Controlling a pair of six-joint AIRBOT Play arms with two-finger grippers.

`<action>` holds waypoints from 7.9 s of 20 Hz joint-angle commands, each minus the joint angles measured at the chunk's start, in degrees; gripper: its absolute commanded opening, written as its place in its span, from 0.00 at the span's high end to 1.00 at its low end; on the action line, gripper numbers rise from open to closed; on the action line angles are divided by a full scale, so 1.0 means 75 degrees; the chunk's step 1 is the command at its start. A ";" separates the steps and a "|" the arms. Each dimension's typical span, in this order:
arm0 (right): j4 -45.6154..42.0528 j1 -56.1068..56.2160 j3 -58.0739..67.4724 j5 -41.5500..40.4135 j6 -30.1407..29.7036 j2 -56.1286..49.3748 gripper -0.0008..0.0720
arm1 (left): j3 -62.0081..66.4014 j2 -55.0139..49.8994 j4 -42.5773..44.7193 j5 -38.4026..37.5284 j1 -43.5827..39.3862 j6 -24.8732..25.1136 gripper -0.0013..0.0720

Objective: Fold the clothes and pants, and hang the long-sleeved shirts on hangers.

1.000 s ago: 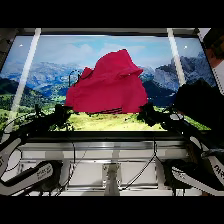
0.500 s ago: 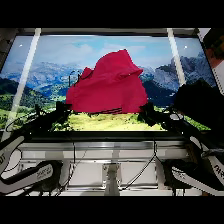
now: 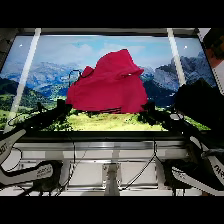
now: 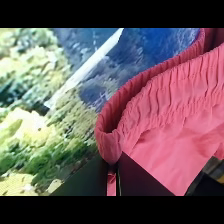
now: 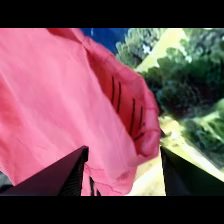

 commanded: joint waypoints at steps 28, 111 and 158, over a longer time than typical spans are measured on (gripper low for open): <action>-0.1081 -0.0455 0.9500 -0.0248 -0.0737 -0.3494 0.99 | 0.8043 -0.0889 -0.1463 0.1323 -0.2148 0.1262 0.97; -0.5251 -0.1142 0.6388 0.2661 0.1845 -0.2862 0.26 | 0.4669 0.0006 0.5359 0.0082 -0.0245 -0.2302 0.28; -0.3520 -0.0067 0.7860 0.0545 0.2477 -0.5639 0.66 | 0.8734 -0.3127 0.7259 -0.1801 -0.1635 -0.1282 0.96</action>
